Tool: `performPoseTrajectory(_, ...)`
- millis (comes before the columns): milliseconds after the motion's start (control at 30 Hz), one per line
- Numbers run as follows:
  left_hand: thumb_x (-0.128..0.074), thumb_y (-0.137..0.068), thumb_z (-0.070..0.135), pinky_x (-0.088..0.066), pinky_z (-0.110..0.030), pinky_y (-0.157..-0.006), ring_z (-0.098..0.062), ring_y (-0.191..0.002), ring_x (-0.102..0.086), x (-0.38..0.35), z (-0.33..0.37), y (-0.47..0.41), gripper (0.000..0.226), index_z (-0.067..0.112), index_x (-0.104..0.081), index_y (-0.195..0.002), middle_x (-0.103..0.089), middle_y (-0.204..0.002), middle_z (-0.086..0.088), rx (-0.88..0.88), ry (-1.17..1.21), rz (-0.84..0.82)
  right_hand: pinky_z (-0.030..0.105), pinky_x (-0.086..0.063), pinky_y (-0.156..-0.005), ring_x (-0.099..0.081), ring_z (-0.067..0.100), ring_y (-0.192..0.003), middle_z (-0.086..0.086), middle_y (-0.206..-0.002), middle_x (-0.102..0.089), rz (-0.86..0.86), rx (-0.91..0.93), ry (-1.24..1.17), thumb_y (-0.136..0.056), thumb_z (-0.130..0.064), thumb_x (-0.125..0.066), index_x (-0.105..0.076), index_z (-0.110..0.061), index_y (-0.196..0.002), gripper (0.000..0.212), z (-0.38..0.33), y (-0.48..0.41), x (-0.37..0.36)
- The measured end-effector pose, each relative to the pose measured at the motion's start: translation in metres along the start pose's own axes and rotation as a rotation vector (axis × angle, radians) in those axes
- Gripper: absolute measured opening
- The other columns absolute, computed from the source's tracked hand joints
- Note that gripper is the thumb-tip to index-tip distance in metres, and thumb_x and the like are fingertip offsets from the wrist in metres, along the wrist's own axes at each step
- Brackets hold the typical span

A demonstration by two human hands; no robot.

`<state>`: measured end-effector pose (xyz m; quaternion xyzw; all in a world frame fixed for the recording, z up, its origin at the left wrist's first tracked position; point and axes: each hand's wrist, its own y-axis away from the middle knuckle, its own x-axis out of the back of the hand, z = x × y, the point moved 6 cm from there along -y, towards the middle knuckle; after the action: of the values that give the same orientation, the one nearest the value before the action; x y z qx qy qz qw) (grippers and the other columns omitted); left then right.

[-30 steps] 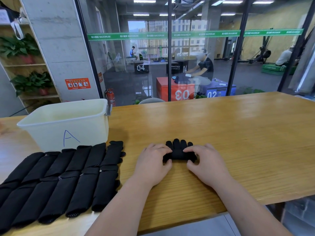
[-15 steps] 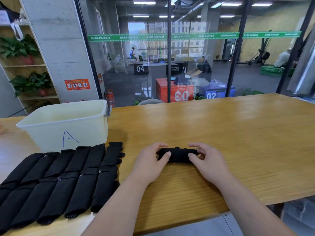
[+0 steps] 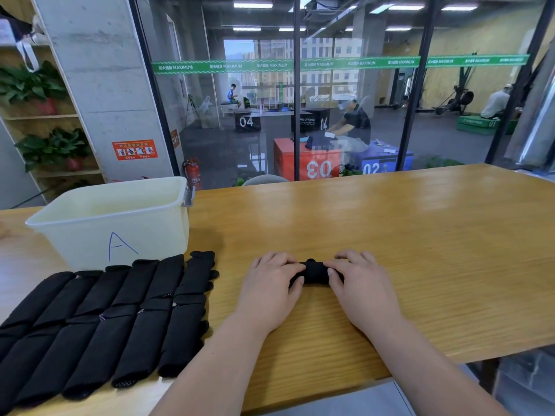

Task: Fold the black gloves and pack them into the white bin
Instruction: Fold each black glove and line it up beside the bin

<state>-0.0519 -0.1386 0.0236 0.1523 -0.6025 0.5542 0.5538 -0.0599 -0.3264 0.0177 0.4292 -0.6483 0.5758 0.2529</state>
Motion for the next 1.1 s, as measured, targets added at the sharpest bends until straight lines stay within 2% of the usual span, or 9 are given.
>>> performPoseTrajectory(233,-0.05,-0.109,0.045,-0.031,-0.027,-0.117,-0.011,-0.132,-0.049,0.0,-0.001,0.003,0.043,0.032,-0.059,-0.15,-0.054,-0.145,0.019,0.05,0.037,-0.029,0.037,-0.053,-0.088,-0.056,0.013,-0.107,-0.019,-0.115,-0.073,-0.029,0.008,-0.065,-0.103,-0.043,-0.055,-0.074,-0.035,-0.124,0.029,-0.001,0.001,0.003)
performPoseTrajectory(467,-0.043,-0.107,0.057,-0.022,-0.037,-0.129,-0.007,-0.146,-0.043,-0.007,-0.017,0.001,0.054,0.034,-0.049,-0.156,-0.054,-0.155,0.014,0.155,0.11,-0.062,0.024,-0.046,-0.068,-0.053,-0.001,-0.08,-0.023,-0.08,-0.061,-0.05,0.054,-0.214,-0.098,-0.055,-0.057,-0.071,-0.039,-0.091,0.023,-0.007,0.005,0.012)
performPoseTrajectory(533,-0.044,-0.106,0.06,-0.028,-0.04,-0.127,-0.008,-0.148,-0.041,-0.011,-0.02,0.002,0.057,0.036,-0.046,-0.157,-0.053,-0.156,0.014,0.16,0.18,-0.113,0.023,-0.046,-0.071,-0.052,-0.004,-0.089,-0.025,-0.089,-0.06,-0.046,0.09,-0.259,-0.097,-0.054,-0.059,-0.07,-0.041,-0.099,0.017,-0.01,0.006,0.015)
performPoseTrajectory(600,-0.047,-0.105,0.06,-0.034,-0.042,-0.124,-0.008,-0.148,-0.041,-0.013,-0.02,0.003,0.057,0.037,-0.045,-0.157,-0.052,-0.156,0.015,0.164,0.239,-0.148,0.023,-0.048,-0.091,-0.048,-0.005,-0.114,-0.029,-0.121,-0.057,-0.087,0.117,-0.271,-0.099,-0.054,-0.057,-0.064,-0.043,-0.127,0.031,-0.011,0.004,0.012)
performPoseTrajectory(667,-0.049,-0.106,0.057,-0.032,-0.043,-0.125,-0.008,-0.152,-0.036,-0.011,-0.019,0.003,0.057,0.035,-0.046,-0.158,-0.05,-0.158,0.014,0.17,0.26,-0.156,0.027,-0.034,-0.118,-0.027,0.0,-0.148,-0.031,-0.16,-0.031,-0.229,0.151,-0.247,-0.105,-0.059,-0.044,-0.038,-0.043,-0.158,0.055,-0.013,0.004,0.002)
performPoseTrajectory(700,-0.049,-0.107,0.056,-0.03,-0.042,-0.127,-0.008,-0.154,-0.032,-0.011,-0.019,0.003,0.056,0.035,-0.045,-0.159,-0.048,-0.16,0.012,0.173,0.259,-0.16,0.031,-0.025,-0.125,-0.012,0.0,-0.155,-0.032,-0.168,-0.015,-0.309,0.172,-0.222,-0.107,-0.061,-0.035,-0.024,-0.042,-0.164,0.061,-0.015,0.004,-0.004)
performPoseTrajectory(767,-0.049,-0.107,0.055,-0.025,-0.041,-0.129,-0.007,-0.157,-0.026,-0.011,-0.018,0.004,0.056,0.035,-0.044,-0.16,-0.045,-0.162,0.014,0.173,0.249,-0.18,0.037,-0.016,-0.129,0.002,-0.001,-0.158,-0.032,-0.17,-0.003,-0.429,0.201,-0.16,-0.107,-0.064,-0.023,-0.012,-0.044,-0.166,0.064,-0.018,0.006,-0.014)
performPoseTrajectory(933,-0.048,-0.107,0.057,-0.022,-0.04,-0.128,-0.006,-0.157,-0.022,-0.019,-0.021,0.001,0.057,0.034,-0.046,-0.158,-0.047,-0.159,0.019,0.153,0.191,-0.205,0.038,-0.009,-0.131,0.001,0.004,-0.16,-0.03,-0.17,-0.01,-0.486,0.194,-0.103,-0.106,-0.064,-0.021,-0.013,-0.044,-0.166,0.063,-0.019,0.004,-0.02)
performPoseTrajectory(1100,-0.051,-0.106,0.055,-0.024,-0.041,-0.129,-0.006,-0.157,-0.024,-0.016,-0.022,0.001,0.056,0.033,-0.047,-0.158,-0.047,-0.16,0.017,0.163,0.228,-0.193,0.039,-0.011,-0.131,0.005,-0.001,-0.159,-0.033,-0.169,-0.008,-0.482,0.196,-0.177,-0.105,-0.068,-0.02,-0.012,-0.048,-0.165,0.064,-0.016,0.005,-0.022)
